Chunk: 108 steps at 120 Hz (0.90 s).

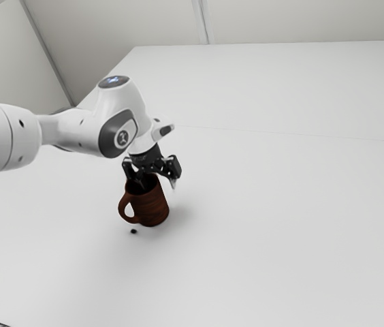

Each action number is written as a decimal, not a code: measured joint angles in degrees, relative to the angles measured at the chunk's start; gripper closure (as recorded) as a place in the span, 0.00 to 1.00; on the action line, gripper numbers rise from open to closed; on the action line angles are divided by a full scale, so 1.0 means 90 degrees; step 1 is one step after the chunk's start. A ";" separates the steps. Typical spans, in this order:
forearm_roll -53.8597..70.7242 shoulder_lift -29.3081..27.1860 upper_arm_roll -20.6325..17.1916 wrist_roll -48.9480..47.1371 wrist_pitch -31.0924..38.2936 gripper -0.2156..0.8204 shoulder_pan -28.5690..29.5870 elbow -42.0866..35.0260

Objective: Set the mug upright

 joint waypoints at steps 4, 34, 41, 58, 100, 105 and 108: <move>0.0002 -0.0047 0.0000 -0.0013 -0.0025 0.27 -0.0001 0.0017; 0.0056 -0.0433 -0.0007 -0.0089 -0.0296 0.23 0.0001 0.0062; 0.0076 -0.0492 -0.0009 -0.0095 -0.0384 0.22 0.0000 0.0145; 0.0198 -0.0653 -0.0012 0.0052 -0.0840 0.22 -0.0018 0.0738; 0.0645 -0.0756 0.0025 0.0900 -0.2615 0.21 -0.0116 0.2821; 0.0655 -0.0738 0.0091 0.0979 -0.2806 0.21 -0.0182 0.3018; 0.0663 -0.0717 0.0123 0.1024 -0.2913 0.21 -0.0211 0.3135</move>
